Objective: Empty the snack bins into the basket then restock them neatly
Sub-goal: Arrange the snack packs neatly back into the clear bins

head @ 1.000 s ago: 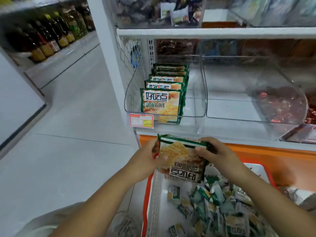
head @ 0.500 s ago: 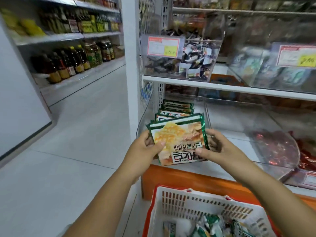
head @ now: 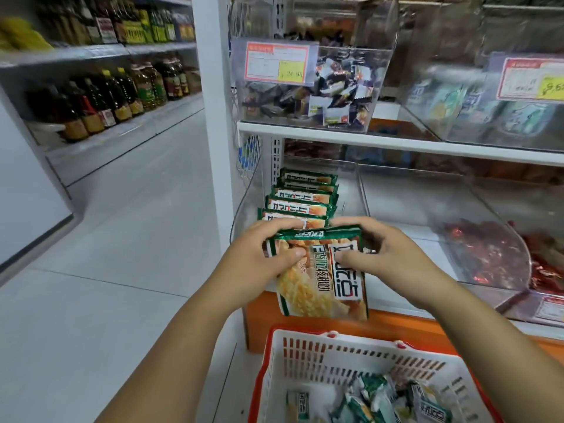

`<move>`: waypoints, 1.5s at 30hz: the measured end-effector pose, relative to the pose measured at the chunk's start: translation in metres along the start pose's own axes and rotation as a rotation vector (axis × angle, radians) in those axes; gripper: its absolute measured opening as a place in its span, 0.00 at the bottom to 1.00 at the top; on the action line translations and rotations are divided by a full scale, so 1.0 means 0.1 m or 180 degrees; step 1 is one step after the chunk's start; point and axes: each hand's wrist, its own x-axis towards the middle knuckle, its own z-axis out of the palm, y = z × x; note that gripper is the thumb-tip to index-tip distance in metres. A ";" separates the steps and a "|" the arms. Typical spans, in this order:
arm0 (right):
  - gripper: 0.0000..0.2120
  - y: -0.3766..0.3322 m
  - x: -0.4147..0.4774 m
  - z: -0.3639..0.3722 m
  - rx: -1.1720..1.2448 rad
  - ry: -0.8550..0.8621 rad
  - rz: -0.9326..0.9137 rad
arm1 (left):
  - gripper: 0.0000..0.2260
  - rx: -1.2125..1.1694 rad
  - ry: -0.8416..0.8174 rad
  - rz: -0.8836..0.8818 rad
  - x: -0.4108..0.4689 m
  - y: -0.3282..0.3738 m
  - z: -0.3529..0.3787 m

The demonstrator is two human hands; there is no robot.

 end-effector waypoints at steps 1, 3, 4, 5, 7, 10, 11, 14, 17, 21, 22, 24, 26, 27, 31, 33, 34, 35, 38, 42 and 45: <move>0.19 0.03 -0.01 0.01 0.0206 0.0067 0.0010 | 0.15 -0.0044 0.0103 -0.0043 0.01 -0.01 -0.01; 0.24 0.11 -0.09 0.03 0.0370 -0.0006 0.0109 | 0.12 -0.0216 0.0334 -0.0102 0.02 -0.05 -0.02; 0.26 0.15 -0.13 0.05 0.0248 -0.0106 0.0160 | 0.11 -0.0303 0.0453 -0.0121 0.02 -0.05 -0.03; 0.26 0.19 -0.16 0.07 0.0109 -0.0173 0.0187 | 0.10 -0.0393 0.0549 -0.0159 0.02 -0.06 -0.05; 0.23 0.19 -0.16 0.09 0.0073 0.0014 0.0099 | 0.10 -0.0510 0.0626 -0.0264 0.02 -0.08 -0.08; 0.24 0.02 0.00 0.02 -0.0431 0.0624 -0.0445 | 0.20 0.0016 0.0809 -0.0245 0.00 -0.14 -0.16; 0.25 -0.06 0.09 -0.03 -0.0658 0.0740 -0.0617 | 0.24 0.0345 0.0979 -0.0224 0.00 -0.17 -0.21; 0.21 -0.20 0.36 -0.09 -0.1290 0.0695 -0.0758 | 0.29 0.0878 0.1190 -0.0399 -0.01 -0.24 -0.33; 0.15 -0.09 0.61 0.03 -0.1692 0.0450 -0.0494 | 0.32 0.1102 0.0768 -0.0620 -0.02 -0.33 -0.31; 0.15 0.22 0.76 0.32 -0.1990 0.0146 0.0120 | 0.29 0.1095 0.0514 -0.0621 -0.01 -0.39 -0.28; 0.16 0.27 0.77 0.37 -0.2047 0.0147 0.0196 | 0.28 0.1104 0.0506 -0.0611 0.00 -0.41 -0.27; 0.16 0.31 0.77 0.42 -0.2043 0.0207 0.0215 | 0.29 0.1159 0.0504 -0.0609 0.01 -0.44 -0.28; 0.17 0.34 0.75 0.43 -0.2051 0.0195 0.0224 | 0.32 0.1246 0.0454 -0.0678 0.00 -0.45 -0.29; 0.18 0.36 0.73 0.43 -0.2088 0.0143 0.0230 | 0.33 0.1303 0.0422 -0.0714 -0.01 -0.45 -0.28; 0.22 0.40 0.47 0.38 -0.1954 0.0173 -0.0060 | 0.34 0.1561 0.0513 -0.0765 -0.12 -0.36 -0.14; 0.21 0.44 0.16 0.29 -0.1487 0.0798 -0.0531 | 0.31 0.1719 0.0755 -0.0527 -0.24 -0.29 -0.04; 0.19 0.51 -0.03 0.23 -0.1189 0.1211 -0.0743 | 0.29 0.1663 0.0847 -0.0316 -0.30 -0.27 0.01; 0.16 0.63 -0.23 0.18 -0.0902 0.1567 -0.0807 | 0.27 0.1541 0.0815 -0.0150 -0.36 -0.24 0.09; 0.11 1.29 -0.79 0.10 -0.0370 0.1903 -0.0064 | 0.20 0.1314 -0.0047 -0.0119 -0.56 -0.29 0.48; 0.08 2.35 -1.28 0.15 -0.0320 0.0793 0.1429 | 0.21 0.1601 -0.1500 -0.0566 -0.71 -0.75 1.23; 0.15 2.83 -1.54 0.18 -0.0799 0.0261 0.2020 | 0.22 0.1536 -0.1958 -0.1094 -0.76 -1.30 1.72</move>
